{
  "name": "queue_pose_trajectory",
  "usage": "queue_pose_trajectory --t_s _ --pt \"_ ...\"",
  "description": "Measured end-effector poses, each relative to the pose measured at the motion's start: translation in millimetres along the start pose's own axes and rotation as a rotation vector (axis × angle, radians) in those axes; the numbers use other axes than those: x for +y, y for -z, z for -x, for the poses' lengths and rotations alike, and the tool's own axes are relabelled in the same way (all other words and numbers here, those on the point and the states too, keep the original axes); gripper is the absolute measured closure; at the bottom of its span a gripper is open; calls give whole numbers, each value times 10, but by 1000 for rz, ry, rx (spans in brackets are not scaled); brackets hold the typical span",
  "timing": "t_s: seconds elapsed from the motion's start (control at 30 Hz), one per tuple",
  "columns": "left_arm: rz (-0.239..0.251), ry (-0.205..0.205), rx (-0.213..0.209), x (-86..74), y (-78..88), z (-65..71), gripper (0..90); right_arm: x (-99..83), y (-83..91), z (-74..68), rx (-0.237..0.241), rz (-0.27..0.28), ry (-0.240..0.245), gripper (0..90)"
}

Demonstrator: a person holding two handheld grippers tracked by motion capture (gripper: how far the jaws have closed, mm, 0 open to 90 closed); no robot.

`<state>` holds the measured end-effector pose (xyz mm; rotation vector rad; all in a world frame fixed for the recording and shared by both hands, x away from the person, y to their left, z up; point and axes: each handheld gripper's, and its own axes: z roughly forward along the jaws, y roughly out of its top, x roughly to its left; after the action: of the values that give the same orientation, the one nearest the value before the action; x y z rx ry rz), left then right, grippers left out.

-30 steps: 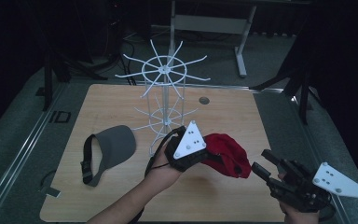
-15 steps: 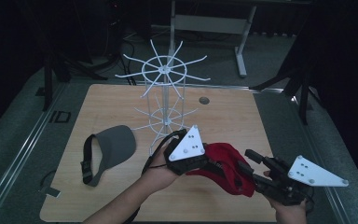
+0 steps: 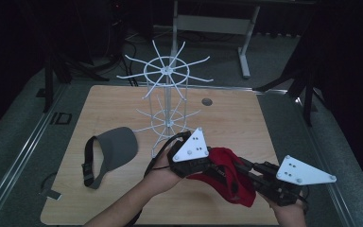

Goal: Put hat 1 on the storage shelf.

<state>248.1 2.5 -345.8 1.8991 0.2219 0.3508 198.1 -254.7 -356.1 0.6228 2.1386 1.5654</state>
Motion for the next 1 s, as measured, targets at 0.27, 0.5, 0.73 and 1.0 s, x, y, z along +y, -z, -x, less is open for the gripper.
queue_pose_trajectory --t_s 0.27,0.5,0.73,1.0 --pt "2 -12 -7 -27 30 -10 871 31 95 30 -8 61 -41 825" --pt "-22 -17 -10 -61 35 6 716 53 130 76 -35 79 -70 825" --pt "-34 -15 26 -115 91 14 492 78 203 119 -80 99 -85 825" --pt "-17 3 62 -219 226 26 462 108 292 167 -108 126 -99 825"
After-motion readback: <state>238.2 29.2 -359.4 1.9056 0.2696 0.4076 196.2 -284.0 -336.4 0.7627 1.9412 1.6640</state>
